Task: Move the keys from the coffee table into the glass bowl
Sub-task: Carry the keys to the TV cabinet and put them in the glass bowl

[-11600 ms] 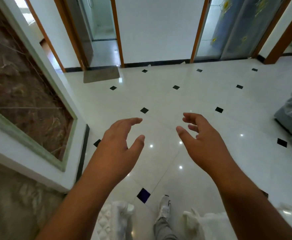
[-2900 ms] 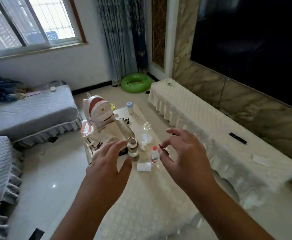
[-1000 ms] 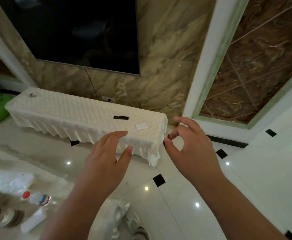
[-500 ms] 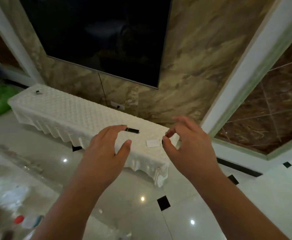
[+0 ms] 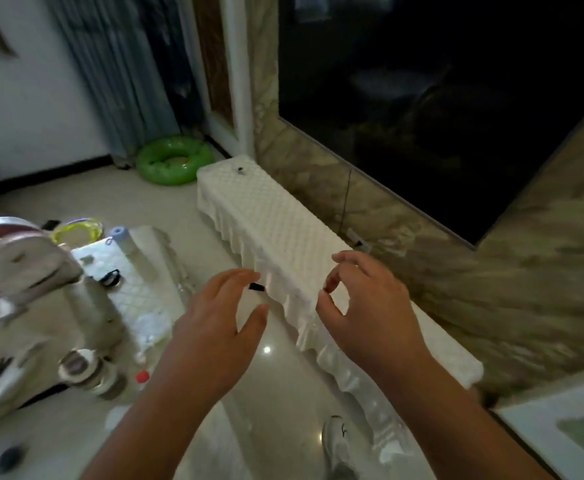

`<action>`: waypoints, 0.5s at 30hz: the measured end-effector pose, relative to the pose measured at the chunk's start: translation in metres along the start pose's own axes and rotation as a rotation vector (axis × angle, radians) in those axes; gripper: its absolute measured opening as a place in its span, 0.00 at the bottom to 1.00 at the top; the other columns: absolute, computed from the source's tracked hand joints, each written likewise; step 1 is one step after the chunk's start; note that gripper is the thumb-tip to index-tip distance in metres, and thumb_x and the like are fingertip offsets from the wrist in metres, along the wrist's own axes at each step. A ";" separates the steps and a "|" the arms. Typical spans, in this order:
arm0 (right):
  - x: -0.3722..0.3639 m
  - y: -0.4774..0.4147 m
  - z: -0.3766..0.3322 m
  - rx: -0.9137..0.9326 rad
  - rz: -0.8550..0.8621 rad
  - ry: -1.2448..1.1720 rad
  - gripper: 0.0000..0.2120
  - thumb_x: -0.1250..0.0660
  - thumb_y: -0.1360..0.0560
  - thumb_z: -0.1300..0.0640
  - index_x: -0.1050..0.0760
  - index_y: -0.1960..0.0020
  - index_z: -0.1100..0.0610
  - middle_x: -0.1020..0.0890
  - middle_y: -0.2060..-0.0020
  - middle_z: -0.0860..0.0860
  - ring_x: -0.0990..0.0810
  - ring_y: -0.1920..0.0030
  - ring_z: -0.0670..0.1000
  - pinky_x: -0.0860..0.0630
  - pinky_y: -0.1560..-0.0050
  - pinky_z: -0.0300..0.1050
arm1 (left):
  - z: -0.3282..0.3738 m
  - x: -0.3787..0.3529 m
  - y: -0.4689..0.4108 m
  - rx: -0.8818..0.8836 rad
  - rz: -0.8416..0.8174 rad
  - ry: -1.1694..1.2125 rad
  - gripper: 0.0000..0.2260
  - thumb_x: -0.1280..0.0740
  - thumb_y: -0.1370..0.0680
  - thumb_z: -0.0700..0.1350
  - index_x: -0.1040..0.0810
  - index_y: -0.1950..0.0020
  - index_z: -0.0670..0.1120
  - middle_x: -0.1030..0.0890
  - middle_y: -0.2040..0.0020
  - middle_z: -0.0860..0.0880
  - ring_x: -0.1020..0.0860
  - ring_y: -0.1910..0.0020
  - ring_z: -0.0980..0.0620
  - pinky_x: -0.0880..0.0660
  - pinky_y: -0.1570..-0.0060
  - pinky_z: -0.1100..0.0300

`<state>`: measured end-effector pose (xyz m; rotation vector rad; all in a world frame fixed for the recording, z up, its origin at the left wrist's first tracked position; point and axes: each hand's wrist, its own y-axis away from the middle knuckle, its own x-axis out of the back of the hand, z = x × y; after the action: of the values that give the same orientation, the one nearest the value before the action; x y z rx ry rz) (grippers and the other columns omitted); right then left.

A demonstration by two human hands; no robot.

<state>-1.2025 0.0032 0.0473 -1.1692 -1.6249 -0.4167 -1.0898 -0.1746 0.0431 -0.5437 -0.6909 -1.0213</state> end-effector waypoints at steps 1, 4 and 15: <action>-0.008 -0.012 -0.001 0.033 -0.006 -0.015 0.05 0.34 0.26 0.43 0.24 0.53 0.42 0.24 0.36 0.42 0.27 0.36 0.45 0.33 0.36 0.50 | -0.003 0.002 -0.006 0.024 0.031 -0.015 0.20 0.38 0.23 0.58 0.32 0.31 0.63 0.34 0.29 0.63 0.35 0.31 0.57 0.34 0.33 0.51; -0.024 -0.051 0.002 0.119 -0.055 -0.065 0.05 0.32 0.26 0.43 0.23 0.52 0.43 0.24 0.37 0.40 0.28 0.37 0.43 0.33 0.38 0.44 | -0.002 0.005 -0.029 0.107 0.109 -0.069 0.21 0.38 0.23 0.59 0.31 0.31 0.61 0.35 0.27 0.60 0.36 0.28 0.54 0.33 0.33 0.45; -0.034 -0.192 0.034 0.336 -0.146 -0.239 0.06 0.33 0.25 0.42 0.23 0.51 0.42 0.24 0.37 0.41 0.28 0.37 0.43 0.32 0.36 0.46 | 0.038 -0.017 -0.123 0.258 0.309 -0.177 0.22 0.40 0.23 0.61 0.34 0.30 0.63 0.37 0.26 0.61 0.38 0.28 0.56 0.35 0.32 0.48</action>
<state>-1.3833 -0.0771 0.0563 -0.8744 -1.9082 -0.0888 -1.2164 -0.1905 0.0668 -0.5000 -0.8515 -0.5891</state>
